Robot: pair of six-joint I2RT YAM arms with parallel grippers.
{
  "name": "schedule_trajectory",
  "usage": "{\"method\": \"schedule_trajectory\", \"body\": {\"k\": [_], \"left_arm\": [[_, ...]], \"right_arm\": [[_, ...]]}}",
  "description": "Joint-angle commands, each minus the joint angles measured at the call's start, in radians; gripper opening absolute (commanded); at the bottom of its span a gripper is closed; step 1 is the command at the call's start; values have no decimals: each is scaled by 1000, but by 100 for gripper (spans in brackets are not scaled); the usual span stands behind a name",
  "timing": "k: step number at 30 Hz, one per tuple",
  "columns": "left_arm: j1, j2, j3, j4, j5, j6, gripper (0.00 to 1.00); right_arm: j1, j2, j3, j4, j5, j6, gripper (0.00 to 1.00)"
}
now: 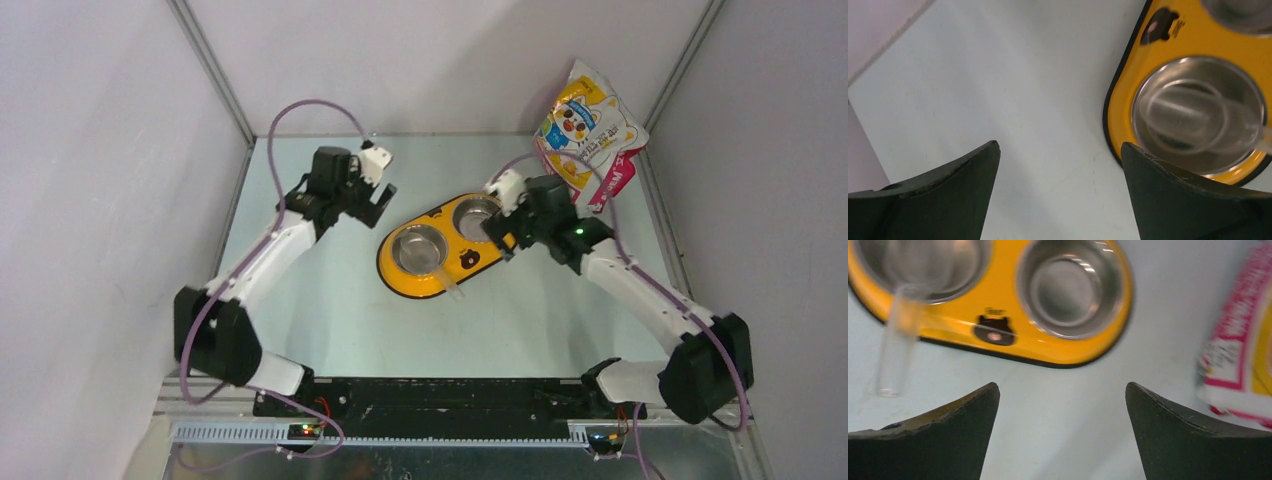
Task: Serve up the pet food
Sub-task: Move the pet food bowl to the center of the board.
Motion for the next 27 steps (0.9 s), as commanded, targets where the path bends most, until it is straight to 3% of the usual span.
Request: {"method": "schedule_trajectory", "body": {"k": [1, 4, 9, 27], "left_arm": [[-69, 175, 192, -64, 12, 30, 98], [-88, 329, 294, -137, 25, 28, 100], [-96, 444, 371, -229, 93, 14, 93], [-146, 574, 337, -118, -241, -24, 87]], "right_arm": [[-134, -149, 5, 16, -39, -8, 100], [-229, -211, -26, 38, -77, -5, 100], [-313, -289, -61, 56, -138, 7, 100], [-337, -317, -80, 64, -173, 8, 100]]}}
